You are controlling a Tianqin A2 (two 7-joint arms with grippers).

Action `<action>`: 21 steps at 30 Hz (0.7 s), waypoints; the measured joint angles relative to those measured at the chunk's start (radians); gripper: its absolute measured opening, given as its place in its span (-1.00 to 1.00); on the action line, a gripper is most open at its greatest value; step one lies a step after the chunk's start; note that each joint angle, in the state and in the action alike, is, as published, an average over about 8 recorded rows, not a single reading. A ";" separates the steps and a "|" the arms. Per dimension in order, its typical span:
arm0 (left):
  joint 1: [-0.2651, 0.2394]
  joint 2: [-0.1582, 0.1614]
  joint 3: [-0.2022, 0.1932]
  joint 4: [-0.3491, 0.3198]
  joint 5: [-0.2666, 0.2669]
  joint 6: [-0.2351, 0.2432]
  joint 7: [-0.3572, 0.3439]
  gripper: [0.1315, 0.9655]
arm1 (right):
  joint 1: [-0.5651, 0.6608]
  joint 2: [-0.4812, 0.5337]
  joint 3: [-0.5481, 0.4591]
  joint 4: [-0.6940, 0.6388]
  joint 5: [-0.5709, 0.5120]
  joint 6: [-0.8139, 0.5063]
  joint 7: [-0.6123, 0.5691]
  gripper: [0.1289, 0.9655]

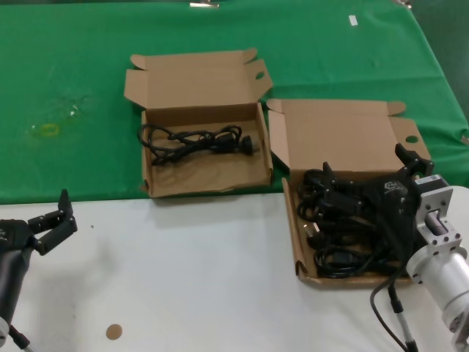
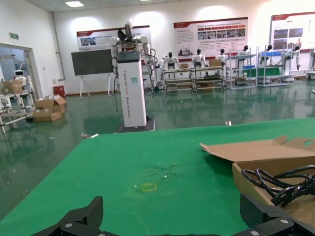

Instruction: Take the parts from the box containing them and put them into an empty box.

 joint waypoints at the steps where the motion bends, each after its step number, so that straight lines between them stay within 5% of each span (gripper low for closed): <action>1: 0.000 0.000 0.000 0.000 0.000 0.000 0.000 1.00 | 0.000 0.000 0.000 0.000 0.000 0.000 0.000 1.00; 21: 0.000 0.000 0.000 0.000 0.000 0.000 0.000 1.00 | 0.000 0.000 0.000 0.000 0.000 0.000 0.000 1.00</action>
